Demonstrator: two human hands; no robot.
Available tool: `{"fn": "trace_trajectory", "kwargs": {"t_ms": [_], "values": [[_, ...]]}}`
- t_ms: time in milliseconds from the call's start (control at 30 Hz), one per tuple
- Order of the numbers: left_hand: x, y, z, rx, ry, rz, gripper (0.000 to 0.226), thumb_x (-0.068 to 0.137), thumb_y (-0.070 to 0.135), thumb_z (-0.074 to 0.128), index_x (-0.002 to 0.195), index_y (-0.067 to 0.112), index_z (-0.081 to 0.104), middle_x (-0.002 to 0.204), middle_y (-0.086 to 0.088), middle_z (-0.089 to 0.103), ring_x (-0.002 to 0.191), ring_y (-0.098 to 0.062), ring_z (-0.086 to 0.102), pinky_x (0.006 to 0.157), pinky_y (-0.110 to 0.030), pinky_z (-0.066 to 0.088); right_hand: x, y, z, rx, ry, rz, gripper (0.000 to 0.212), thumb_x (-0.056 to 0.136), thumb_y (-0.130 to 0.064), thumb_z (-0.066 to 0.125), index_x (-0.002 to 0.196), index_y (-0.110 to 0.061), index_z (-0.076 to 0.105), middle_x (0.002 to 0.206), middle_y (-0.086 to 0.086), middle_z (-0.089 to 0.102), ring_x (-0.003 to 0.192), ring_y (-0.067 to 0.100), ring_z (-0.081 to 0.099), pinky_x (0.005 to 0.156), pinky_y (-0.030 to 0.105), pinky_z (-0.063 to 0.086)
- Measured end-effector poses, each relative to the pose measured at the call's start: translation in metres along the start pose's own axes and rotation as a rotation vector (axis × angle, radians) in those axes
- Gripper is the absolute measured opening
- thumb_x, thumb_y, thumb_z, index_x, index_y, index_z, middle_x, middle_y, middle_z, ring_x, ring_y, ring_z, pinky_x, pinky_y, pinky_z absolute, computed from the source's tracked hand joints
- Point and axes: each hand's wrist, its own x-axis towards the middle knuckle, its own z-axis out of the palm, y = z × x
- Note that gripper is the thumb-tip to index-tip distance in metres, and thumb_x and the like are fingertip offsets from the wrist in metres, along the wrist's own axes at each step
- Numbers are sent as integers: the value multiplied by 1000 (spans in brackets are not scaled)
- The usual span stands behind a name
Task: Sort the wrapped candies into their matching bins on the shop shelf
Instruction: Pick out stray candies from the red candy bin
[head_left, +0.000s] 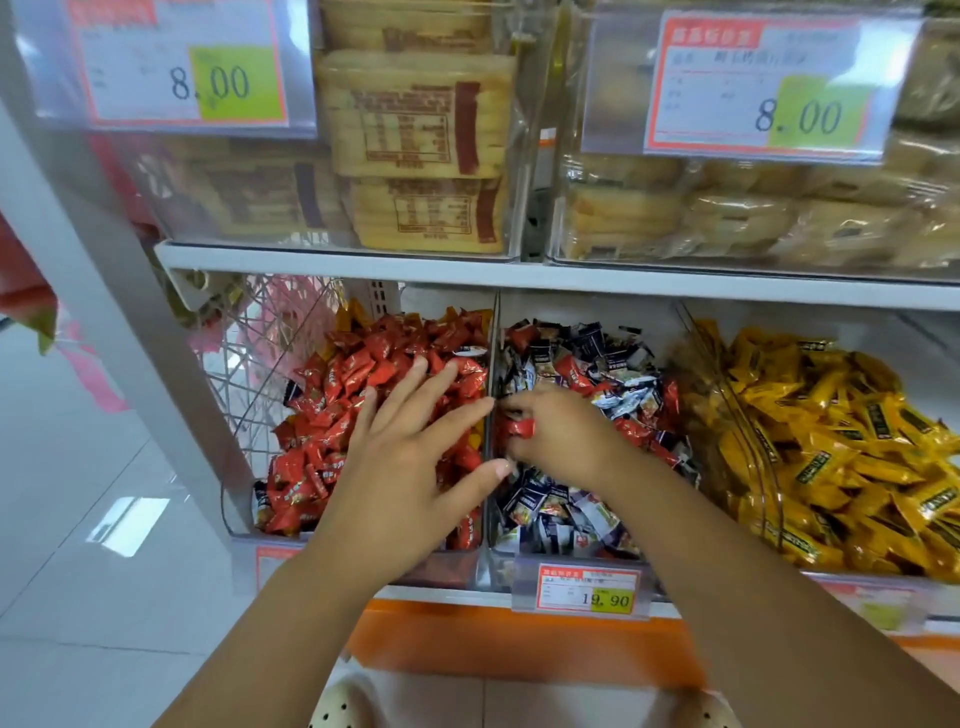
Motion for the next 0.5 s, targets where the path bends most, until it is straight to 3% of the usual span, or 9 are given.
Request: {"fn": "trace_trajectory", "kwargs": {"t_ms": [133,267,400,467,500], "values": [[-2,0,-3,-8,-9,-6,65,81,77,32,139,47,39,158,19,11,145,0,-7,119,-48,0,1,-1,12,-93,88,46,24,89,-26,61,112,-21,67,108,3,61,95,24,60,77,33,49],[-5,-8,-12,4,37,-38,64,85,72,31,142,43,38,158,18,10,145,2,-8,120,-45,2,-7,-3,-17,178,153,81,19,94,-23,57,110,-21,67,98,-3,66,81,14,61,72,30,50],[-12,-24,-24,17,130,-91,63,88,67,32,143,37,38,159,14,14,146,-1,-4,120,-45,9,-4,-37,-47,346,395,19,23,93,-30,59,115,-24,64,98,-9,61,88,8,55,65,8,39],[-16,-32,-28,15,156,-124,65,87,66,34,143,35,39,158,13,17,146,-3,0,120,-43,11,12,-60,-47,359,351,-11,31,91,-32,63,120,-22,63,98,-10,56,88,6,51,61,1,35],[-17,-35,-29,16,165,-136,66,86,66,35,143,34,40,158,13,18,146,-3,2,120,-42,12,22,-70,-44,362,301,-20,34,89,-34,65,121,-23,63,100,-10,56,90,6,52,65,4,37]]}}
